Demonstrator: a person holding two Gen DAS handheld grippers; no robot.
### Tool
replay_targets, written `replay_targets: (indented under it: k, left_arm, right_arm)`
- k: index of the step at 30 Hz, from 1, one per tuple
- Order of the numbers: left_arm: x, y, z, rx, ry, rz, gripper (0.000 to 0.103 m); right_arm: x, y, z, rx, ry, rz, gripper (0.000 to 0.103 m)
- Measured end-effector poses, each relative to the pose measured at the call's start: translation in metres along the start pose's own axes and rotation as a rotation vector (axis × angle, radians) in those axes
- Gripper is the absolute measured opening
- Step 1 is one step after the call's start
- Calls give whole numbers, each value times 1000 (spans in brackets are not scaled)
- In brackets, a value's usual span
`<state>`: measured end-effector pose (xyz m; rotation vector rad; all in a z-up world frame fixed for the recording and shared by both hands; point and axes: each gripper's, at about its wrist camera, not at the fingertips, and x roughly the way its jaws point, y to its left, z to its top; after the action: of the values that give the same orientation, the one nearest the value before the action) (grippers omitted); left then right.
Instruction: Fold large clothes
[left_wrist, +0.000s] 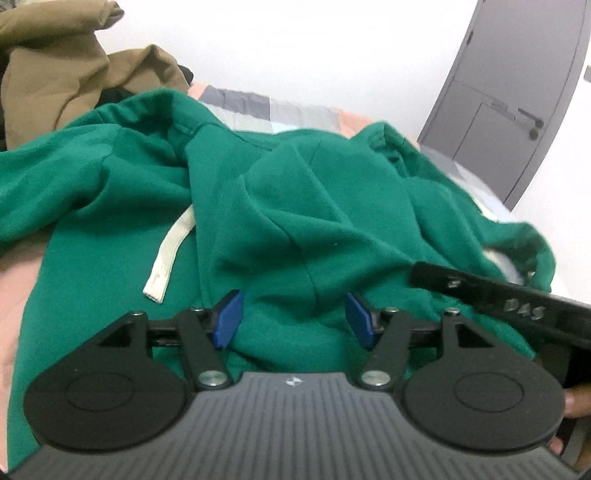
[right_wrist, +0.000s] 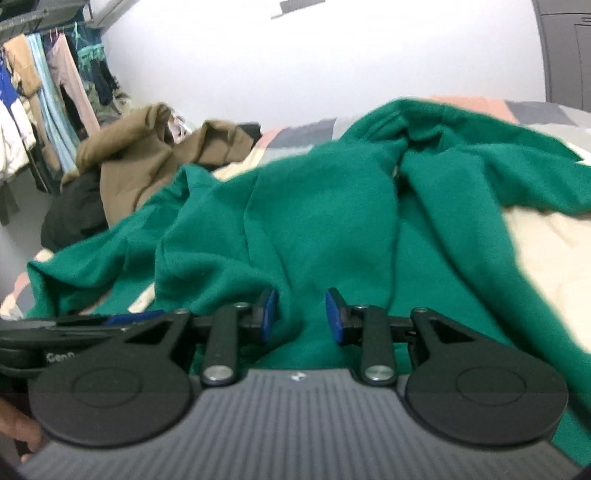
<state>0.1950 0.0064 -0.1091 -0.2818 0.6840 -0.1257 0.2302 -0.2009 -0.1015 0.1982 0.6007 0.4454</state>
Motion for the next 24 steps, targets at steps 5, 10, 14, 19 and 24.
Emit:
replay_targets:
  k: [5, 10, 14, 19, 24]
  left_arm:
    - [-16, -3, -5, -9, -34, -18, 68]
    - [-22, -11, -12, 4, -42, -14, 68]
    - [-22, -16, -14, 9, -43, -8, 68]
    - [-17, -19, -13, -4, -60, 1, 68]
    - [-13, -21, -12, -12, -62, 4, 68]
  right_arm:
    - [-44, -19, 15, 40, -94, -105, 54]
    - [-78, -71, 34, 187, -170, -207, 69]
    - [-90, -122, 43, 291, -208, -364, 82]
    - [-82, -198, 33, 579, -199, -360, 83]
    - [-56, -249, 21, 825, -311, -258, 83]
